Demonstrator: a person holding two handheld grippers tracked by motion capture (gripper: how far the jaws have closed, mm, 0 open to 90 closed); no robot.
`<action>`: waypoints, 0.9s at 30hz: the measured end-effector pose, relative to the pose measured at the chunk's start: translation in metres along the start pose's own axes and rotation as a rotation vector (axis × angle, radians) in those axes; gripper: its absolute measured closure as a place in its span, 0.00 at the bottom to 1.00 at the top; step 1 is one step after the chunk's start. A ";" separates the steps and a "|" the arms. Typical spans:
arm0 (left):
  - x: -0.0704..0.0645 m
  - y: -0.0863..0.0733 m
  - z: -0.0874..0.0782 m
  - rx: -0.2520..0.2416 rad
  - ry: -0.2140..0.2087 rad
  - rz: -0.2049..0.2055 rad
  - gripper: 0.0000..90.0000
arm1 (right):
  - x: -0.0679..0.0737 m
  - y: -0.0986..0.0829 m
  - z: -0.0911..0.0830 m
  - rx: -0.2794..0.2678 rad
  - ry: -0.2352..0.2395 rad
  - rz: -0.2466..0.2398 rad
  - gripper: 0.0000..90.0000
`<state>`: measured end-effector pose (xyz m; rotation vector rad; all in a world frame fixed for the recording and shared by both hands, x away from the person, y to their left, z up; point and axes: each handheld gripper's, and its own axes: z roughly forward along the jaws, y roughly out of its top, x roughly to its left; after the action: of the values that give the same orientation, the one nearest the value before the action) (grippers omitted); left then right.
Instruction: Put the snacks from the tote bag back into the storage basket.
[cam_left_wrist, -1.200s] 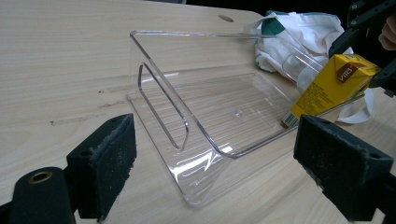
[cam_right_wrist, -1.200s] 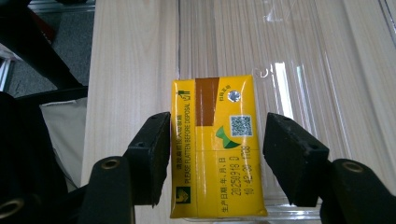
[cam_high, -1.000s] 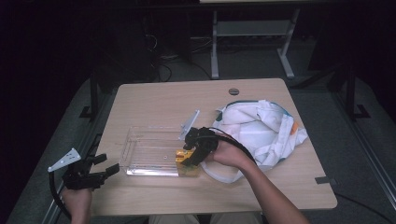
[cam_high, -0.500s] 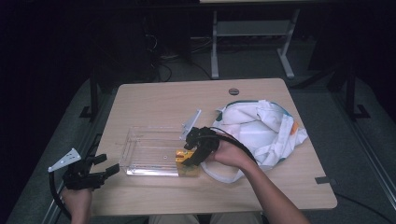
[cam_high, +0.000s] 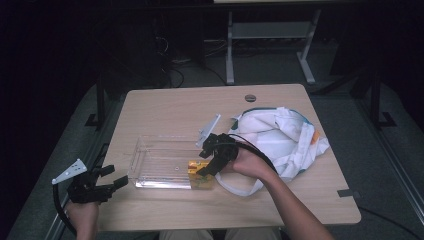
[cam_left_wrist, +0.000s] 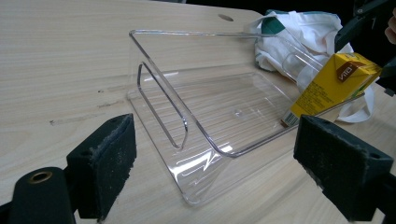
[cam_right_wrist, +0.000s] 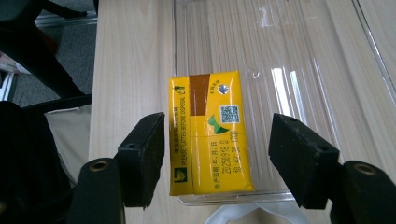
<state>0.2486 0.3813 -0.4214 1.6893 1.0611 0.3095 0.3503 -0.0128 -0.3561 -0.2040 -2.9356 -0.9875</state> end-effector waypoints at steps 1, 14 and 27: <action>0.000 0.000 0.000 0.000 0.000 -0.002 0.14 | 0.000 0.000 -0.001 -0.001 -0.001 0.000 0.39; 0.000 0.000 0.001 0.002 -0.001 0.006 0.14 | -0.001 -0.002 -0.013 -0.020 -0.008 0.019 0.39; -0.001 0.000 0.001 0.003 -0.002 0.003 0.14 | -0.003 -0.010 -0.029 -0.043 -0.037 0.041 0.38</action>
<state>0.2490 0.3801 -0.4217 1.6938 1.0577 0.3087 0.3520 -0.0388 -0.3395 -0.2860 -2.9322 -1.0539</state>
